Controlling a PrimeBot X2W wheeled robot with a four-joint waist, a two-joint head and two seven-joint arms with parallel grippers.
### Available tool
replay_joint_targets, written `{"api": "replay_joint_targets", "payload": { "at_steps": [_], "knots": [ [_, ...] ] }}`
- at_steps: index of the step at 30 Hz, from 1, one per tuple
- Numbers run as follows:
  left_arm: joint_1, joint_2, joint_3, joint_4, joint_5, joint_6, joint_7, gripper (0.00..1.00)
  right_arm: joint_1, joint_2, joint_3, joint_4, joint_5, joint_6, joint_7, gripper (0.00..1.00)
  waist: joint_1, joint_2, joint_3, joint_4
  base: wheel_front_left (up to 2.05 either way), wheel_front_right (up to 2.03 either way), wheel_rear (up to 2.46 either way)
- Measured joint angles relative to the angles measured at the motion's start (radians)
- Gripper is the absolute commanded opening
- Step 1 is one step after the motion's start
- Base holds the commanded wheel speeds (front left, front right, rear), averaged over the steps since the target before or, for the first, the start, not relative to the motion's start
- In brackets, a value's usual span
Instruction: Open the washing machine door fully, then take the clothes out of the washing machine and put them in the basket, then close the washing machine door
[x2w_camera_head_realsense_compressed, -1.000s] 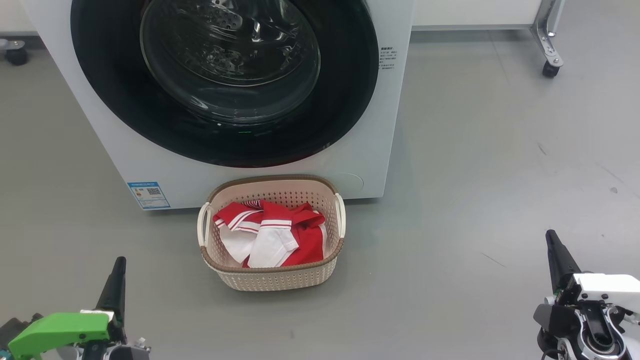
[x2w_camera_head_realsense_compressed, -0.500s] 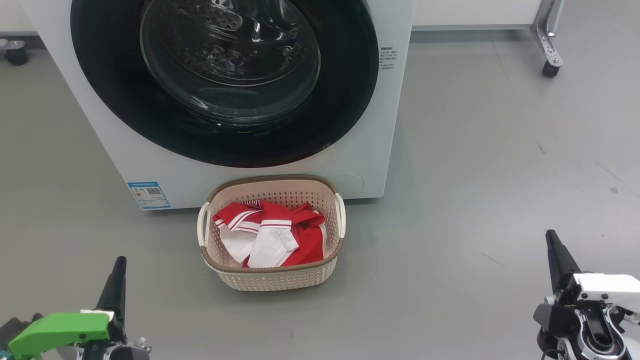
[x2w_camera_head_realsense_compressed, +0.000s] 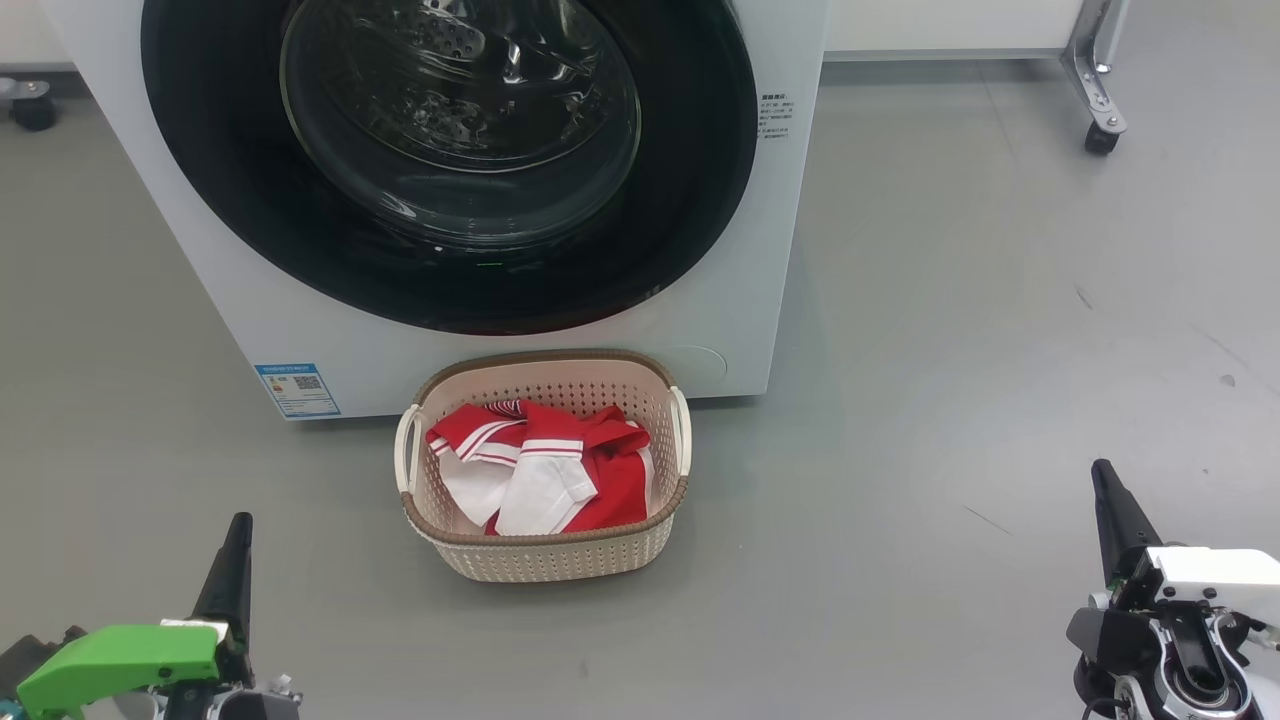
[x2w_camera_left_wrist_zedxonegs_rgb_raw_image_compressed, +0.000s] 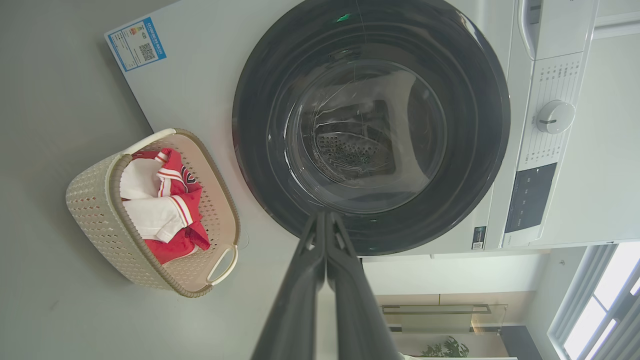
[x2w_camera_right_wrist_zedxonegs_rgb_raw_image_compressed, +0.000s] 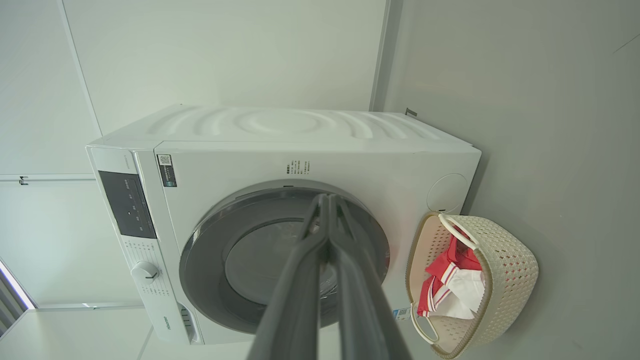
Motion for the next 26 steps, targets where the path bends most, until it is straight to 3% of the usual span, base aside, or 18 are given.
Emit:
{"api": "replay_joint_targets", "payload": {
  "at_steps": [26],
  "knots": [
    [0.0,-0.001,0.002,-0.001,0.0,0.0,0.003,0.0,0.0,0.001,-0.002,-0.001,0.0,0.0,0.003,0.0,0.0,0.0,0.0,0.0,0.0,0.0,0.0]
  ]
}}
